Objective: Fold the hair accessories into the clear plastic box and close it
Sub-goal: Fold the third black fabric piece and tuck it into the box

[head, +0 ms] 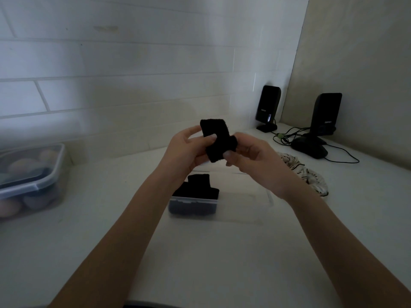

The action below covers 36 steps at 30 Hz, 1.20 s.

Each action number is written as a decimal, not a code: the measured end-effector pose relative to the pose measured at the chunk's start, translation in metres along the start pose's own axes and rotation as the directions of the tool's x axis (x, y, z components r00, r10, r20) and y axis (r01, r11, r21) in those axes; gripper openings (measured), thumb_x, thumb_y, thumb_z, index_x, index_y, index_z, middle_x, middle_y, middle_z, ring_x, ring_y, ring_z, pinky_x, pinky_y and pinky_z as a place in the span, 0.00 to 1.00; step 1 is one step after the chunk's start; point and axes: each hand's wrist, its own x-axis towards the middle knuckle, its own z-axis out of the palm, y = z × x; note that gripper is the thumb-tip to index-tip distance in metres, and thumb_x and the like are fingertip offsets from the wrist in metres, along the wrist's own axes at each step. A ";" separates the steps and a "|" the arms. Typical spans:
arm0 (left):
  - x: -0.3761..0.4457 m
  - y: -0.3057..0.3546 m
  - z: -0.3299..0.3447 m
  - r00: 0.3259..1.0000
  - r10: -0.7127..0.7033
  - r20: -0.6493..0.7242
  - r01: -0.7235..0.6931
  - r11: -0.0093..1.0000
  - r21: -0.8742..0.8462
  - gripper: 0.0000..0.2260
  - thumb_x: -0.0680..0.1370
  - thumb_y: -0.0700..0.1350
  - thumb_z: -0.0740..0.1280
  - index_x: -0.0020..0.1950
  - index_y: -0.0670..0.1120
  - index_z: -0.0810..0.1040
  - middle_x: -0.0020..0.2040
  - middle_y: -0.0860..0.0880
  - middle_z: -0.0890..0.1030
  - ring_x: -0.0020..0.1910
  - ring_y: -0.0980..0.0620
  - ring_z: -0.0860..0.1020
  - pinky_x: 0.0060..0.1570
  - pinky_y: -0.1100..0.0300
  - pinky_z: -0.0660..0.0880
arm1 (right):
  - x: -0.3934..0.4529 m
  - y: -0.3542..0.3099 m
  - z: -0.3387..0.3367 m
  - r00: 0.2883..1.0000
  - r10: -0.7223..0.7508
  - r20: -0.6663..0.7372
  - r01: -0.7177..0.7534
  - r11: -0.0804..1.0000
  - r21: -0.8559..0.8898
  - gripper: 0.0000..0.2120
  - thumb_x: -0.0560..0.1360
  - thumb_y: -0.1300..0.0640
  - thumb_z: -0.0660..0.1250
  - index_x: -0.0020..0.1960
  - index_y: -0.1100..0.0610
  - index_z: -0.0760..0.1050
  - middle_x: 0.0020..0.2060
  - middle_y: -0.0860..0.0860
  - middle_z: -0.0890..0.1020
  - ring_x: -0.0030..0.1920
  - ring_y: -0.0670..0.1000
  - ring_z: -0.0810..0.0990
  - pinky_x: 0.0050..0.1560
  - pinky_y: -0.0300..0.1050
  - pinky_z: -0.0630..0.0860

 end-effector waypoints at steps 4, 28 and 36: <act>-0.003 -0.004 0.001 0.988 0.067 0.137 -0.075 0.996 0.048 0.12 0.75 0.33 0.66 0.56 0.42 0.79 0.45 0.45 0.86 0.45 0.48 0.84 0.44 0.61 0.80 | 0.002 -0.002 0.003 0.991 0.064 -0.116 -0.052 0.994 0.101 0.05 0.77 0.61 0.63 0.49 0.62 0.77 0.29 0.47 0.79 0.25 0.42 0.74 0.27 0.29 0.68; -0.004 -0.006 0.005 0.965 0.150 0.215 -0.202 0.948 0.244 0.11 0.73 0.40 0.68 0.53 0.51 0.80 0.43 0.52 0.86 0.48 0.51 0.84 0.49 0.59 0.80 | 0.005 0.001 0.011 0.858 0.266 -0.440 -0.234 0.964 0.127 0.13 0.73 0.50 0.69 0.37 0.55 0.68 0.25 0.53 0.74 0.18 0.44 0.65 0.19 0.33 0.61; -0.002 -0.012 0.005 0.954 0.258 0.155 -0.298 0.881 0.367 0.12 0.71 0.36 0.72 0.48 0.53 0.81 0.39 0.58 0.85 0.45 0.58 0.83 0.45 0.67 0.77 | 0.006 0.005 0.010 0.849 0.225 -0.478 -0.202 0.974 0.099 0.17 0.69 0.51 0.73 0.54 0.52 0.70 0.40 0.50 0.75 0.35 0.46 0.73 0.33 0.39 0.68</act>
